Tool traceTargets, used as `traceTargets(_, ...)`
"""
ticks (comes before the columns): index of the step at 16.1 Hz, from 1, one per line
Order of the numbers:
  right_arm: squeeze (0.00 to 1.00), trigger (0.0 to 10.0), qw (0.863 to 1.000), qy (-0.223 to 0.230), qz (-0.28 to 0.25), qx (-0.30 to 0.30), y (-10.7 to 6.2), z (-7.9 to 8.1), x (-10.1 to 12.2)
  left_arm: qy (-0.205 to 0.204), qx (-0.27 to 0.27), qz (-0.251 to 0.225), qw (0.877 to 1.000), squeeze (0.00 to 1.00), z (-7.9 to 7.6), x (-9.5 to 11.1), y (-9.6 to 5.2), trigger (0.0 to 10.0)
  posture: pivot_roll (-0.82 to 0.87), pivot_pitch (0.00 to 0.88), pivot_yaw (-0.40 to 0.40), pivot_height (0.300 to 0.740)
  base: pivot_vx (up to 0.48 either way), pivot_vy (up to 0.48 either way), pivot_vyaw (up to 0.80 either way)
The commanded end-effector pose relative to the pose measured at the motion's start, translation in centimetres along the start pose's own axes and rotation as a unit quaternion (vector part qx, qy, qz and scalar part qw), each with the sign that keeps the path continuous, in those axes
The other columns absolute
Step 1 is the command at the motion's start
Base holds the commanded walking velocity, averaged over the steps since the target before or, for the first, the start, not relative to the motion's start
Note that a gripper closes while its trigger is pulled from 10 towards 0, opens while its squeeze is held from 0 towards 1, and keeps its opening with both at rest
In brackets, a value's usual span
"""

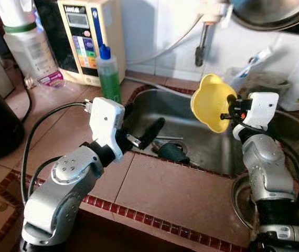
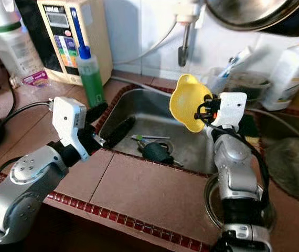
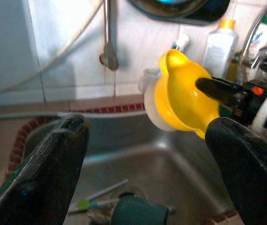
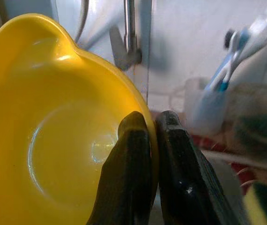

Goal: Kitchen organization

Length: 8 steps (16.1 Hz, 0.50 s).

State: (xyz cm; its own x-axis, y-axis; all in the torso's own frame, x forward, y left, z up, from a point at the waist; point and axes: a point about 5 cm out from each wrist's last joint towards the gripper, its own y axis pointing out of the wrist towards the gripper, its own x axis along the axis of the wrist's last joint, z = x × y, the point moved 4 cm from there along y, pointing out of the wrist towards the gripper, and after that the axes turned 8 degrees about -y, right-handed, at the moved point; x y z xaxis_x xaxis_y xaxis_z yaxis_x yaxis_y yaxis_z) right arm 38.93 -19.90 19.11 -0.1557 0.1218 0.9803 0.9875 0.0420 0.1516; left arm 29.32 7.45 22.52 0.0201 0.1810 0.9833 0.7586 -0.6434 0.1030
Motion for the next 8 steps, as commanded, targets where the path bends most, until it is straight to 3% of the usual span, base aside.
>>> traceTargets(1, 0.0, 10.0, 1.0, 0.015, 0.001, 0.002, 0.6, -0.5, 0.3, 0.003, -0.009, 0.012, 1.0, 0.0, -0.5, 0.0, -0.4, 10.0, -0.09, 0.156, 0.041, 0.74, 0.0, 0.0, 0.0)
traceTargets(5, 0.0, 10.0, 0.997, 0.069, 0.03, 0.03, 2.3, 0.0, -0.1, -0.001, -0.022, 0.034, 0.999, 0.0, -1.3, -0.3, -0.8, 10.0, -0.07, 0.17, 0.04, 0.74, 0.0, 0.0, 0.0)
traceTargets(8, 0.0, 10.0, 0.994, 0.082, 0.042, 0.051, 3.0, 0.6, -0.2, -0.002, -0.028, 0.039, 0.999, 0.0, -1.7, -0.3, -1.0, 10.0, -0.06, 0.167, 0.036, 0.74, 0.0, 0.0, 0.0)
